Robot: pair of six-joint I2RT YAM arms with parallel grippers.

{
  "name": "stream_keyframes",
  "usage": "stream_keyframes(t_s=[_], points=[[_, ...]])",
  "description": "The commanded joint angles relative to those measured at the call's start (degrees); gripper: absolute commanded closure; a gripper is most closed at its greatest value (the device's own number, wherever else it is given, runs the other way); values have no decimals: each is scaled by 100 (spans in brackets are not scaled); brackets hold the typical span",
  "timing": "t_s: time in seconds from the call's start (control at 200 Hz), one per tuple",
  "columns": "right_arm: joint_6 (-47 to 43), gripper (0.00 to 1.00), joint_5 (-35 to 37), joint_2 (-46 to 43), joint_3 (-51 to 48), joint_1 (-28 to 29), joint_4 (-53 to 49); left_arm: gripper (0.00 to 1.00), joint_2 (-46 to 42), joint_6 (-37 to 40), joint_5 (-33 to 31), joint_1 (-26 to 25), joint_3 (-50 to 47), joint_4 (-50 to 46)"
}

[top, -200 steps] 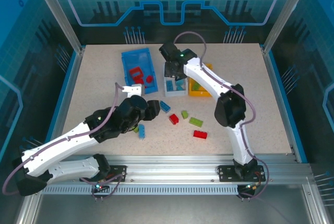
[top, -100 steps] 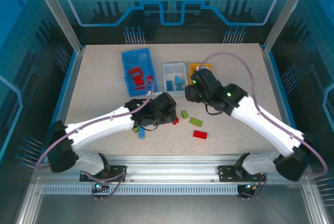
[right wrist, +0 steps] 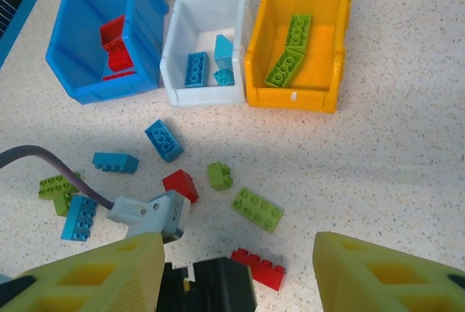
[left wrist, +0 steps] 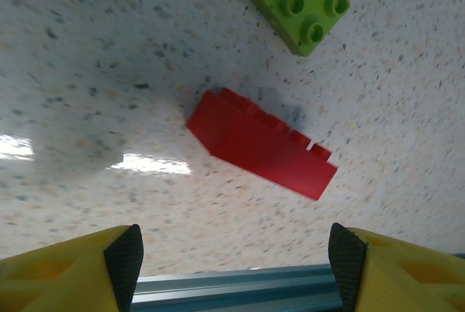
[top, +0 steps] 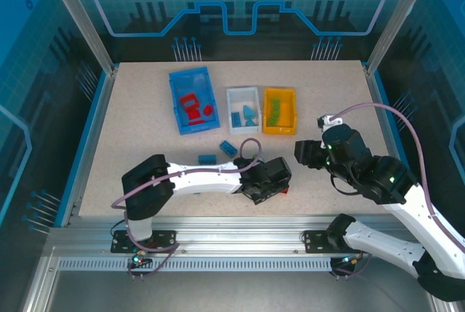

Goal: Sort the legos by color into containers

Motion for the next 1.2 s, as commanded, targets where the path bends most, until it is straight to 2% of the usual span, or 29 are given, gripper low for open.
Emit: stream_keyframes(t_s=[0.0,0.14,0.305,0.49,0.71,0.785,0.975,1.13,1.195], points=[[28,42,-91,4,112,-45,-231,27,192,-1187,126,-24,304,144],[-3,42,-107,-57,179,-51,-270,28,447,-2009,88,-18,540,138],[15,42,-56,-127,254,-53,-361,30,817,-2437,144,-10,892,-53],[76,43,-90,-155,228,-53,-377,36,1021,-2569,71,113,1008,-231],[128,43,-80,-171,175,-53,-336,48,1291,-2659,127,190,1038,-355],[145,43,-71,-189,134,-58,-326,54,1334,-2638,105,224,1030,-353],[116,43,-70,-194,87,-57,-317,81,1044,-2563,-125,239,718,-205],[-84,43,-241,-147,59,-57,-158,95,75,-2194,-684,247,58,-190],[-230,43,-483,-107,-21,-63,50,96,-527,-1919,-907,337,-353,-193]])
